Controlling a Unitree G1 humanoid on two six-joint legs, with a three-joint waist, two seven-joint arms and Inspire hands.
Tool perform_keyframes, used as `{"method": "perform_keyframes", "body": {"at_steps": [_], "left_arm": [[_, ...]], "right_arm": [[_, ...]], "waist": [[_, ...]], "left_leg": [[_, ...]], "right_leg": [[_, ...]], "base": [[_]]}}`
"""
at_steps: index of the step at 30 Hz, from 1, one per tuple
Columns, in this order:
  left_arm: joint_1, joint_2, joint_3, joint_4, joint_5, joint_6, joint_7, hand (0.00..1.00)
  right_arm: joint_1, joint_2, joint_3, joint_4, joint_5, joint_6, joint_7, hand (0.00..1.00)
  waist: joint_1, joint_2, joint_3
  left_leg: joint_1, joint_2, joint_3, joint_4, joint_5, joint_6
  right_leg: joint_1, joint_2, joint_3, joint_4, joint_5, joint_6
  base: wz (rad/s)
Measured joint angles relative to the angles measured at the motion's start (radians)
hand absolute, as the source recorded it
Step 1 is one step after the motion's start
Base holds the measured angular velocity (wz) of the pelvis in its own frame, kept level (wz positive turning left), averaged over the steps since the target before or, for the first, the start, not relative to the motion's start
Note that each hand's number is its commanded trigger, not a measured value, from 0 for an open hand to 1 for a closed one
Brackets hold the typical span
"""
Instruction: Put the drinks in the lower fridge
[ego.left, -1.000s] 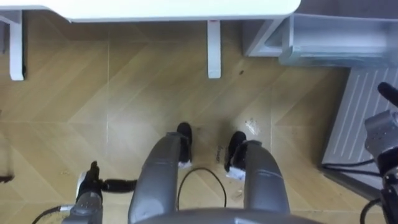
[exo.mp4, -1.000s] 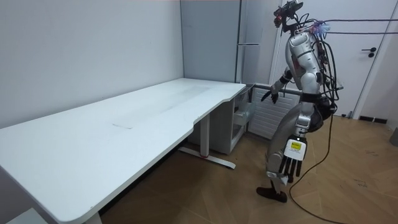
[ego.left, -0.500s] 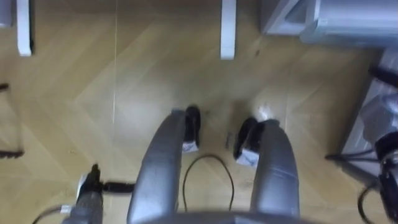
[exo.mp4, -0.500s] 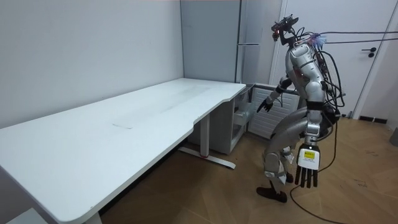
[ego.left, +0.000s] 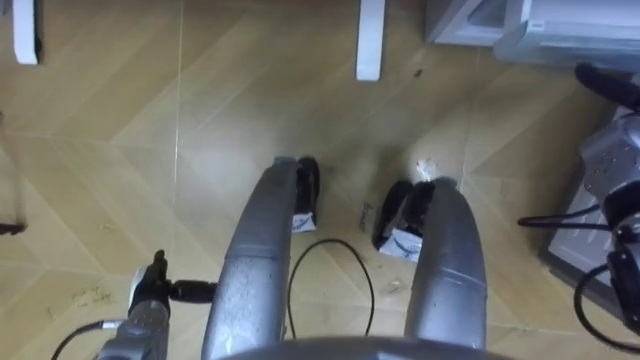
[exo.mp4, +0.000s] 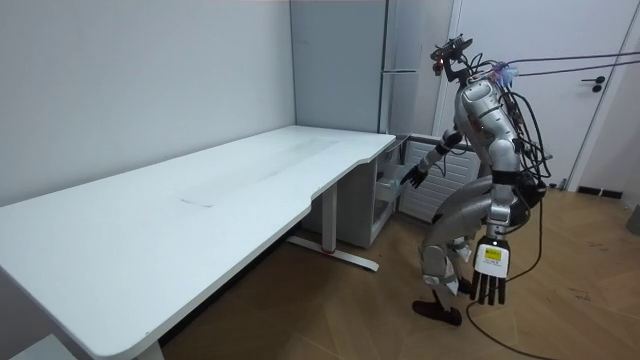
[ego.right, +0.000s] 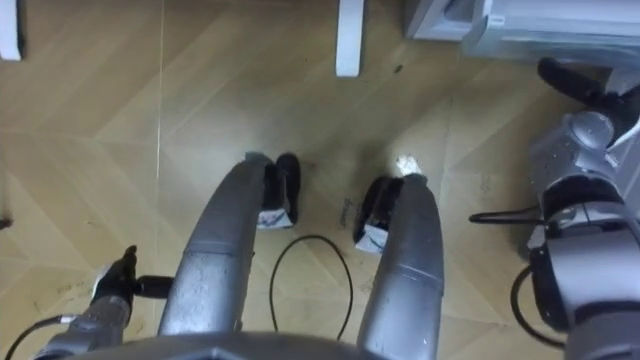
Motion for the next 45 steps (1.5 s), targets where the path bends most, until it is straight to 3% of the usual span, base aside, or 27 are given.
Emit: {"method": "perform_keyframes", "body": {"at_steps": [5,10,13,22,26,33,36,40,45], "left_arm": [[-0.002,0.000,0.005,-0.004,0.002,0.008,-0.003,0.00],[-0.003,0.006,0.020,-0.016,-0.001,0.007,-0.001,0.00],[-0.002,0.007,0.021,-0.010,-0.003,0.007,-0.001,0.00],[0.004,0.012,0.025,-0.005,-0.003,0.008,0.005,0.00],[0.010,0.034,0.026,-0.006,-0.003,0.008,0.016,0.00],[0.073,0.076,0.042,-0.052,0.001,0.009,0.020,0.00],[0.107,0.080,0.042,-0.066,0.002,0.012,0.021,0.00],[0.123,0.082,0.042,-0.066,0.018,0.030,0.037,0.00],[0.142,0.089,0.042,-0.093,0.020,0.028,0.050,0.00]], "right_arm": [[-0.027,-0.014,-0.001,-0.008,-0.010,0.025,-0.003,0.00],[-0.039,-0.023,0.002,-0.028,-0.008,0.073,-0.035,0.00],[-0.055,-0.029,0.012,-0.031,-0.012,0.105,-0.060,0.00],[-0.081,-0.048,0.065,-0.029,-0.002,0.157,-0.140,0.00],[-0.081,-0.058,0.089,-0.026,0.041,0.164,-0.183,0.00],[-0.081,-0.060,0.109,-0.027,0.053,0.191,-0.276,0.00],[-0.081,-0.059,0.110,-0.027,0.056,0.194,-0.336,0.00],[-0.081,-0.059,0.120,-0.027,0.094,0.195,-0.390,0.00],[-0.080,-0.059,0.129,-0.026,0.134,0.195,-0.438,0.00]], "waist": [[-0.011,-0.004,0.0023],[-0.013,-0.028,0.0147],[-0.013,-0.038,0.0179],[0.001,-0.040,0.0178],[0.021,-0.043,0.0170],[0.043,-0.044,0.0176],[0.053,-0.044,0.0175],[0.078,-0.043,0.0169],[0.096,-0.043,0.0170]], "left_leg": [[-0.018,0.000,0.000,-0.001,0.000,0.000],[-0.020,-0.001,-0.001,-0.002,0.001,-0.002],[-0.022,-0.002,-0.001,-0.001,0.001,-0.001],[-0.025,-0.017,-0.017,-0.002,0.007,-0.004],[-0.023,-0.021,-0.028,-0.009,0.018,-0.008],[-0.027,-0.054,-0.080,-0.028,0.052,-0.032],[-0.029,-0.072,-0.093,-0.039,0.070,-0.040],[-0.027,-0.080,-0.131,-0.046,0.086,-0.065],[-0.026,-0.093,-0.161,-0.070,0.112,-0.087]], "right_leg": [[-0.018,-0.017,-0.010,0.004,-0.004,-0.009],[-0.018,-0.021,-0.014,0.004,-0.005,-0.013],[-0.018,-0.023,-0.016,0.003,-0.005,-0.013],[-0.010,-0.035,-0.032,0.004,-0.005,-0.013],[0.001,-0.034,-0.045,0.002,-0.006,-0.016],[0.026,-0.071,-0.099,0.008,-0.026,-0.030],[0.027,-0.093,-0.114,0.022,-0.036,-0.037],[0.052,-0.103,-0.161,0.021,-0.044,-0.057],[0.068,-0.116,-0.194,0.021,-0.053,-0.077]], "base": [[0.02],[0.00],[0.00],[0.04],[0.11],[0.22],[0.34],[0.21],[0.22]]}}
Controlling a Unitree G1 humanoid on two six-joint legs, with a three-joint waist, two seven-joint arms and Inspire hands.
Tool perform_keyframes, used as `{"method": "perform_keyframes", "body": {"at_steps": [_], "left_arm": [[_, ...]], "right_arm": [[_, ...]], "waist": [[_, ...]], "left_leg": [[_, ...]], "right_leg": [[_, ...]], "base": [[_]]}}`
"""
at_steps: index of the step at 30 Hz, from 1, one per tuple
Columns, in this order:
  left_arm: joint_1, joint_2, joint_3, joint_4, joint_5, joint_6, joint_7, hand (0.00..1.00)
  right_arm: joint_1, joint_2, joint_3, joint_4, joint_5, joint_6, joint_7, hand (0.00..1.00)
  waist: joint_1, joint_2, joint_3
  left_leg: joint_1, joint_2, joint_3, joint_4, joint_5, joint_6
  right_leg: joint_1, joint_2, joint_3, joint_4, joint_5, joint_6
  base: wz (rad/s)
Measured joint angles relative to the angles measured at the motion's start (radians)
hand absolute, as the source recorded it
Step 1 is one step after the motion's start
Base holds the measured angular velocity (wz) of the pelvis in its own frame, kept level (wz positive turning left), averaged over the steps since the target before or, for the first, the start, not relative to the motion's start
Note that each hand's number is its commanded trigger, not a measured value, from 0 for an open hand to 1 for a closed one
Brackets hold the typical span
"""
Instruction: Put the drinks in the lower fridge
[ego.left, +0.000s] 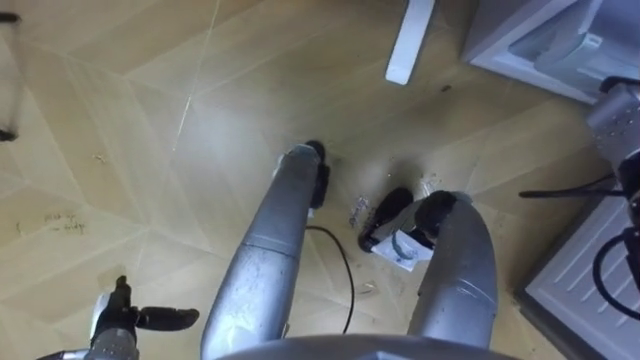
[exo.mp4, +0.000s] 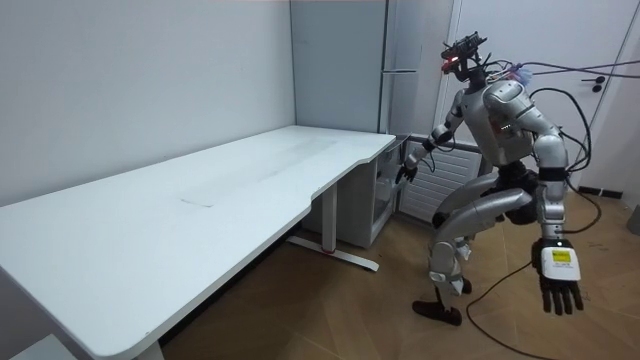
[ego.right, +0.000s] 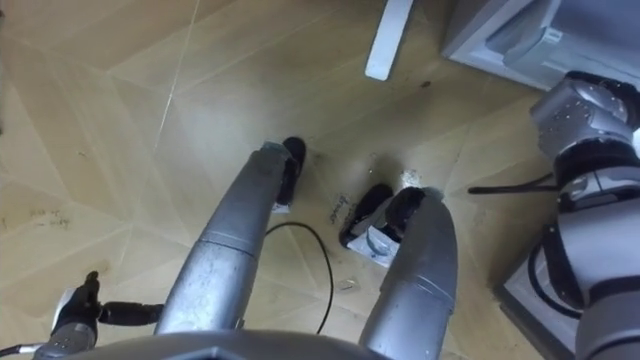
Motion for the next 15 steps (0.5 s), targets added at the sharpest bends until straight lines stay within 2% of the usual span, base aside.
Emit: {"method": "perform_keyframes", "body": {"at_steps": [3,6,10,15], "left_arm": [[0.039,0.010,0.010,-0.059,0.005,-0.005,0.000,0.00],[0.081,0.023,0.019,-0.117,0.005,-0.005,0.001,0.00],[0.107,0.023,0.032,-0.123,0.004,-0.006,0.000,0.00],[0.112,0.024,0.057,-0.111,0.005,-0.022,0.000,0.00]], "right_arm": [[0.000,0.000,0.009,0.000,0.008,0.000,-0.025,0.00],[0.000,0.000,0.020,0.000,0.028,0.000,-0.044,0.00],[0.000,0.000,0.025,0.000,0.037,0.000,-0.064,0.00],[0.000,0.000,0.024,-0.010,0.040,0.000,-0.075,0.00]], "waist": [[0.013,0.000,0.0000],[0.021,0.000,0.0000],[0.038,0.000,0.0000],[0.039,0.000,-0.0002]], "left_leg": [[-0.001,-0.006,-0.013,-0.011,0.011,-0.013],[0.001,-0.007,-0.025,-0.015,0.012,-0.015],[0.014,-0.009,-0.026,-0.017,0.015,-0.020],[0.032,-0.019,-0.028,-0.025,0.018,-0.019]], "right_leg": [[0.001,-0.008,-0.016,0.000,-0.003,-0.014],[0.008,-0.012,-0.031,0.000,-0.007,-0.022],[0.022,-0.013,-0.032,0.000,-0.008,-0.022],[0.042,-0.025,-0.038,0.000,-0.013,-0.020]], "base": [[0.12],[0.09],[0.01],[0.07]]}}
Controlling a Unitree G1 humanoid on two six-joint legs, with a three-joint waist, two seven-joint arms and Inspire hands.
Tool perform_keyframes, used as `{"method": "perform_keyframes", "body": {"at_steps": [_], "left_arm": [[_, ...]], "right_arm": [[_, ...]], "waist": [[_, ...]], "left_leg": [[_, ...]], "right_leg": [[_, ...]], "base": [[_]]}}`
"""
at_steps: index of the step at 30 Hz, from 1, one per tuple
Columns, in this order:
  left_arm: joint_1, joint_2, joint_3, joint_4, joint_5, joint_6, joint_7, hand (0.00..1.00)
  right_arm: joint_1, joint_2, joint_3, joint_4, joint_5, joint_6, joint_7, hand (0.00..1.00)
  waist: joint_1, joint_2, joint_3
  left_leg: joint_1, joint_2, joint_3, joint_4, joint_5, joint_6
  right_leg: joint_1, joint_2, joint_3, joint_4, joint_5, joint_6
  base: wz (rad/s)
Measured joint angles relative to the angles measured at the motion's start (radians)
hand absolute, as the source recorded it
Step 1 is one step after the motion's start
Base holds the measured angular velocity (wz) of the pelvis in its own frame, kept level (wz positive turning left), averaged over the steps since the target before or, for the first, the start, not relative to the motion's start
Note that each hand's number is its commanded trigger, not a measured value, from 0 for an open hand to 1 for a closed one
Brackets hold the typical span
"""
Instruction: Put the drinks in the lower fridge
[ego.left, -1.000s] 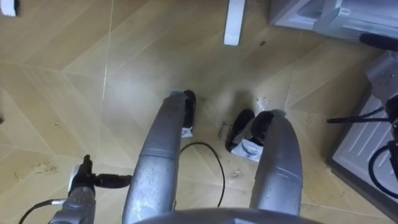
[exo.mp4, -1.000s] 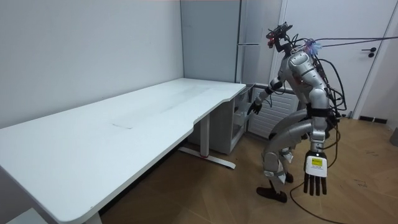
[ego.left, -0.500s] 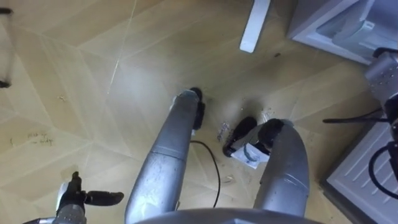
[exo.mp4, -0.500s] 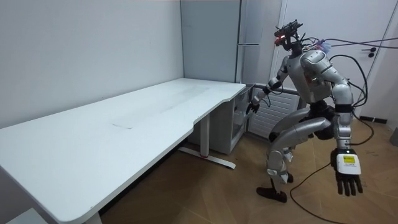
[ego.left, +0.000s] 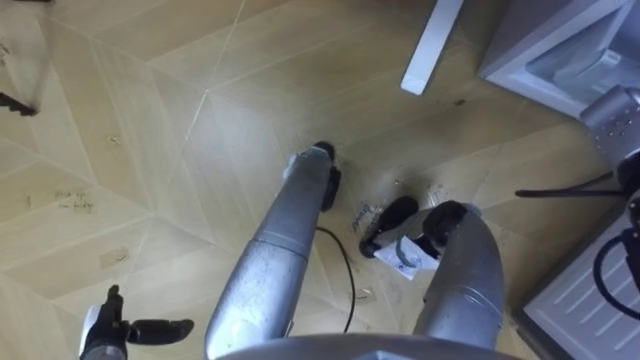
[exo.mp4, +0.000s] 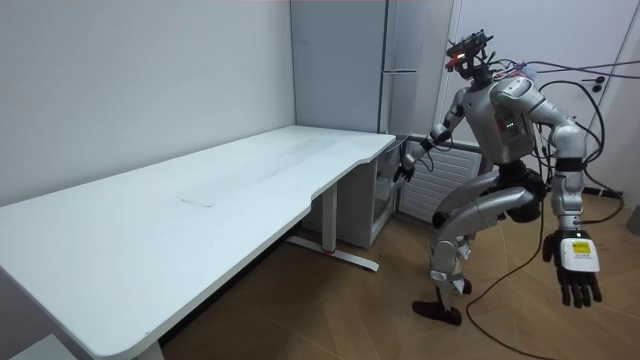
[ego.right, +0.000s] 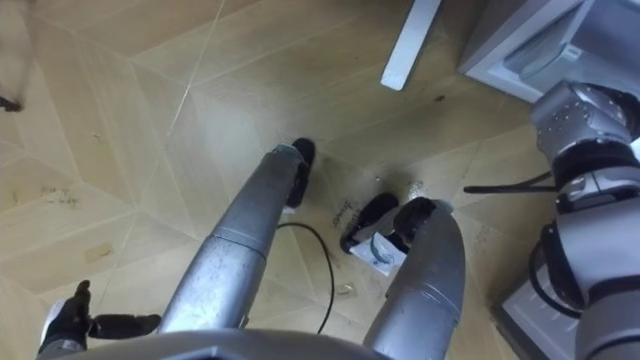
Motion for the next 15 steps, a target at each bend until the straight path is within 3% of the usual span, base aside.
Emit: {"method": "perform_keyframes", "body": {"at_steps": [4,10,15], "left_arm": [[0.000,0.004,0.026,0.014,0.002,-0.019,0.000,0.00],[0.000,0.007,0.029,0.034,0.001,-0.023,0.002,0.00],[0.000,0.008,0.026,0.033,-0.005,-0.047,0.022,0.00]], "right_arm": [[-0.006,0.000,-0.002,-0.007,0.001,0.000,-0.032,0.00],[-0.006,-0.001,-0.002,-0.007,0.003,0.000,-0.069,0.00],[-0.011,0.000,0.005,-0.007,-0.020,-0.001,-0.092,0.00]], "waist": [[0.004,0.000,-0.0001],[0.026,-0.002,0.0006],[0.027,-0.019,0.0012]], "left_leg": [[0.005,-0.013,-0.019,-0.003,0.007,-0.003],[0.006,-0.014,-0.021,-0.005,0.015,-0.002],[0.008,-0.020,-0.022,-0.012,0.023,0.003]], "right_leg": [[0.021,-0.010,-0.022,0.000,-0.007,0.000],[0.027,-0.019,-0.035,0.001,-0.007,-0.001],[0.034,-0.031,-0.046,0.002,-0.009,0.000]], "base": [[0.14],[0.07],[0.10]]}}
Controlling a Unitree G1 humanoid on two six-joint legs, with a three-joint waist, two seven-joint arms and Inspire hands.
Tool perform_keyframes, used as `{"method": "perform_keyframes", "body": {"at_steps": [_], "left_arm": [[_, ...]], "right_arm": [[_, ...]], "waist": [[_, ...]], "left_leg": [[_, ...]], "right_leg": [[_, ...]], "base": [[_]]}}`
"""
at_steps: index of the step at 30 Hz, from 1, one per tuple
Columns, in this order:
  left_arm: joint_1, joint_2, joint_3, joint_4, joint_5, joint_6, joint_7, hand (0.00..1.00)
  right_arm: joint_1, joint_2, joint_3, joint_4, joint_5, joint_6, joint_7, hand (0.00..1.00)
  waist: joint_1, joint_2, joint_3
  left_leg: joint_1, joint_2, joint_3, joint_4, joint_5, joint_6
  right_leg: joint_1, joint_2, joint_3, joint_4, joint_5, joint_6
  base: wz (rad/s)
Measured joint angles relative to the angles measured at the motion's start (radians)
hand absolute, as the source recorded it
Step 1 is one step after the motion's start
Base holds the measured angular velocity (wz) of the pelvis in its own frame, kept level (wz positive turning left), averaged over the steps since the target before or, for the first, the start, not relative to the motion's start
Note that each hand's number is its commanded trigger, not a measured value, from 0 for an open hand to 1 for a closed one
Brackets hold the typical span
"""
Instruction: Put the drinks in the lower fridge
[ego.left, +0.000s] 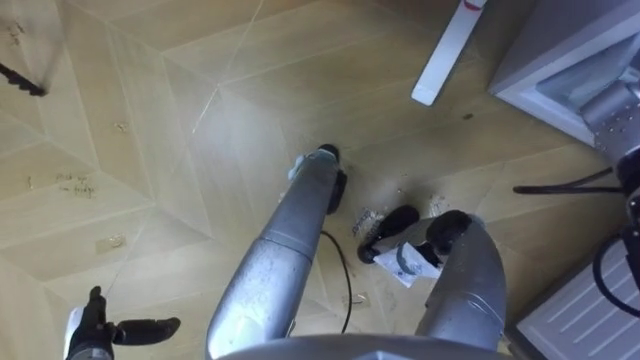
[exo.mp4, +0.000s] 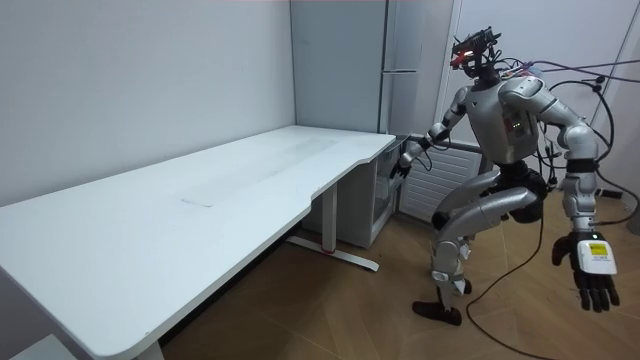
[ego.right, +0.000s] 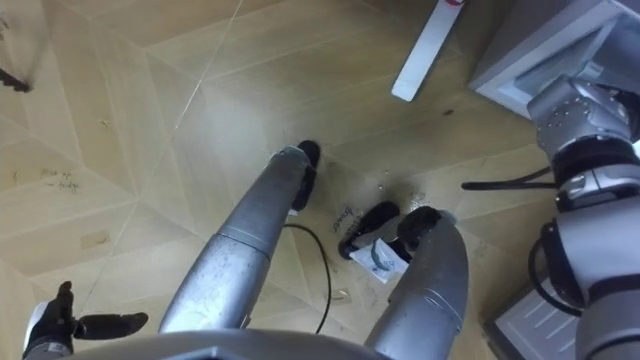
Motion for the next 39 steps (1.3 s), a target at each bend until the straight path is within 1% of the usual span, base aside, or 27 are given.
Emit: {"method": "perform_keyframes", "body": {"at_steps": [2,3,4,5,6,7,12,15,21,26,29,33,35,36,37,39], "left_arm": [[0.000,0.000,-0.014,0.000,0.000,-0.002,0.012,0.00],[0.000,0.000,-0.026,0.000,0.000,-0.002,0.016,0.00],[0.001,0.000,-0.031,0.000,0.000,-0.001,0.016,0.00],[0.001,0.000,-0.030,0.000,-0.001,-0.001,0.016,0.00],[-0.001,0.003,-0.031,-0.005,-0.001,-0.002,0.016,0.00],[-0.001,0.009,-0.035,-0.010,-0.002,-0.005,0.017,0.00],[0.000,0.010,-0.054,-0.007,0.000,-0.003,0.021,0.00],[-0.003,0.010,-0.050,0.000,-0.001,-0.004,0.021,0.00],[-0.005,0.013,-0.049,0.001,-0.002,-0.025,0.021,0.00],[-0.005,0.013,-0.051,0.002,-0.003,-0.023,0.021,0.00],[-0.005,0.013,-0.068,0.019,-0.002,-0.023,0.021,0.00],[-0.005,0.010,-0.071,0.025,-0.001,-0.023,0.013,0.00],[-0.010,0.010,-0.071,0.034,-0.001,-0.023,0.000,0.00],[-0.019,0.010,-0.070,0.044,-0.001,-0.026,-0.015,0.00],[-0.024,0.009,-0.070,0.049,-0.001,-0.027,-0.030,0.00],[-0.026,0.010,-0.069,0.049,0.000,-0.025,-0.050,0.00]], "right_arm": [[-0.004,0.000,0.000,0.000,-0.006,0.000,-0.020,0.00],[-0.010,0.000,-0.001,-0.006,-0.039,-0.013,-0.030,0.00],[-0.029,-0.003,-0.001,-0.037,-0.103,-0.051,-0.034,0.00],[-0.046,-0.006,0.000,-0.052,-0.131,-0.067,-0.035,0.00],[-0.086,0.000,-0.015,-0.044,-0.108,-0.044,-0.075,0.00],[-0.079,0.005,0.001,-0.036,-0.117,-0.042,-0.097,0.00],[-0.079,0.006,-0.003,-0.047,-0.120,-0.042,-0.137,0.00],[-0.079,0.006,-0.003,-0.076,-0.118,-0.032,-0.159,0.00],[-0.086,0.005,-0.003,-0.085,-0.065,-0.031,-0.167,0.00],[-0.082,0.005,-0.002,-0.073,-0.017,-0.042,-0.128,0.00],[-0.068,0.005,-0.004,-0.067,0.007,-0.058,-0.101,0.00],[-0.040,0.004,-0.004,-0.028,0.021,-0.097,-0.014,0.00],[-0.033,0.004,-0.004,-0.012,0.021,-0.106,0.028,0.00],[-0.026,0.004,-0.005,0.008,0.021,-0.118,0.062,0.00],[-0.008,0.002,-0.005,0.019,0.021,-0.129,0.106,0.00],[0.015,0.001,-0.005,0.049,0.020,-0.143,0.184,0.00]], "waist": [[0.001,-0.004,0.0001],[0.001,-0.006,-0.0003],[0.001,-0.009,0.0000],[0.000,-0.009,-0.0002],[-0.001,-0.009,-0.0003],[0.000,-0.011,0.0001],[0.001,-0.011,-0.0003],[-0.004,-0.011,-0.0009],[-0.004,-0.011,-0.0011],[-0.004,-0.010,-0.0015],[-0.002,-0.008,-0.0015],[0.001,-0.004,-0.0016],[0.004,0.007,-0.0006],[0.009,0.017,-0.0001],[0.014,0.028,-0.0006],[0.024,0.032,-0.0013]], "left_leg": [[-0.001,-0.001,-0.001,0.000,0.002,0.002],[-0.003,-0.001,-0.002,0.001,0.003,0.002],[-0.003,-0.001,-0.003,0.002,0.003,0.003],[-0.003,-0.001,-0.004,0.002,0.003,0.003],[0.000,-0.001,-0.010,0.003,0.003,0.003],[0.001,-0.002,-0.012,0.003,0.003,0.003],[-0.008,-0.002,-0.012,0.011,0.002,0.006],[-0.009,-0.001,-0.010,0.015,0.000,0.010],[-0.007,0.005,-0.005,0.015,-0.001,0.011],[-0.004,0.009,-0.010,0.008,-0.001,0.012],[0.004,0.006,-0.013,0.007,-0.001,0.012],[0.026,0.003,-0.014,-0.007,-0.003,0.016],[0.035,0.006,-0.012,-0.005,-0.008,0.024],[0.048,0.012,-0.010,-0.007,-0.010,0.028],[0.063,0.018,-0.012,-0.009,-0.014,0.033],[0.091,0.034,-0.001,-0.027,-0.017,0.037]], "right_leg": [[0.004,-0.002,-0.005,0.000,0.000,0.001],[0.005,-0.003,-0.006,0.000,0.000,0.002],[0.006,-0.003,-0.008,0.000,0.000,0.003],[0.008,-0.004,-0.010,0.000,0.000,0.003],[0.017,-0.004,-0.019,-0.003,-0.002,0.003],[0.023,-0.004,-0.024,-0.003,-0.006,0.009],[0.022,-0.004,-0.025,-0.004,-0.009,0.019],[0.022,-0.004,-0.025,-0.004,-0.008,0.020],[0.024,-0.003,-0.025,-0.006,-0.008,0.019],[0.039,-0.001,-0.043,-0.018,-0.007,0.019],[0.053,-0.002,-0.049,-0.024,-0.009,0.022],[0.077,-0.001,-0.050,-0.041,-0.008,0.031],[0.090,0.001,-0.053,-0.045,-0.007,0.032],[0.105,0.006,-0.054,-0.055,-0.004,0.038],[0.122,0.020,-0.051,-0.070,0.001,0.046],[0.147,0.033,-0.048,-0.101,0.012,0.051]], "base": [[0.06],[0.03],[0.00],[0.05],[0.15],[0.18],[0.04],[-0.03],[0.00],[0.03],[0.06],[0.04],[-0.05],[-0.10],[-0.15],[-0.21]]}}
